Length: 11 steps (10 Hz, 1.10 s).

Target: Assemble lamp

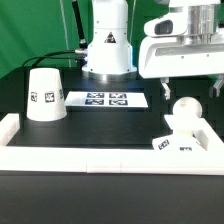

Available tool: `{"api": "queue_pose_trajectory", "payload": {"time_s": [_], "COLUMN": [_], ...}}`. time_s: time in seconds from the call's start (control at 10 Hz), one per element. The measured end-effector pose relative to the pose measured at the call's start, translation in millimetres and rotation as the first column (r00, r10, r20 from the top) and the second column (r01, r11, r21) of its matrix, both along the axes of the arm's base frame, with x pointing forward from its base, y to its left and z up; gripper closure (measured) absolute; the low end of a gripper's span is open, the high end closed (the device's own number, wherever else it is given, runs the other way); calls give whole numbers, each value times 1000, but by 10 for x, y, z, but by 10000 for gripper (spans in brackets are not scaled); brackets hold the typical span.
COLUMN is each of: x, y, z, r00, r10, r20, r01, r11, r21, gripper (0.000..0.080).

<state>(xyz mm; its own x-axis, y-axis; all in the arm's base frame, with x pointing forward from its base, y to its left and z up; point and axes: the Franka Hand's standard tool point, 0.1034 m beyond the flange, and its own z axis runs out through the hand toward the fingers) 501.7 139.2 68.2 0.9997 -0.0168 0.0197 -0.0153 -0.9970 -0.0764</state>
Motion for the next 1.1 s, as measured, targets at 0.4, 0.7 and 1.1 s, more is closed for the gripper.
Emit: {"api": "queue_pose_trajectory", "payload": {"time_s": [0.4,0.7,1.1], "x": [-38,-82,-192], "y": [-24,50,56], "z": [3,-46,-135], "r00": [985,939,822], "r10": [12,23,32], "r20": [-172,-343,-569], "r01": [-15,-35,-66], "r11": [1000,999,997], "r21": [-16,-28,-39], "gripper": [101,101,101]}}
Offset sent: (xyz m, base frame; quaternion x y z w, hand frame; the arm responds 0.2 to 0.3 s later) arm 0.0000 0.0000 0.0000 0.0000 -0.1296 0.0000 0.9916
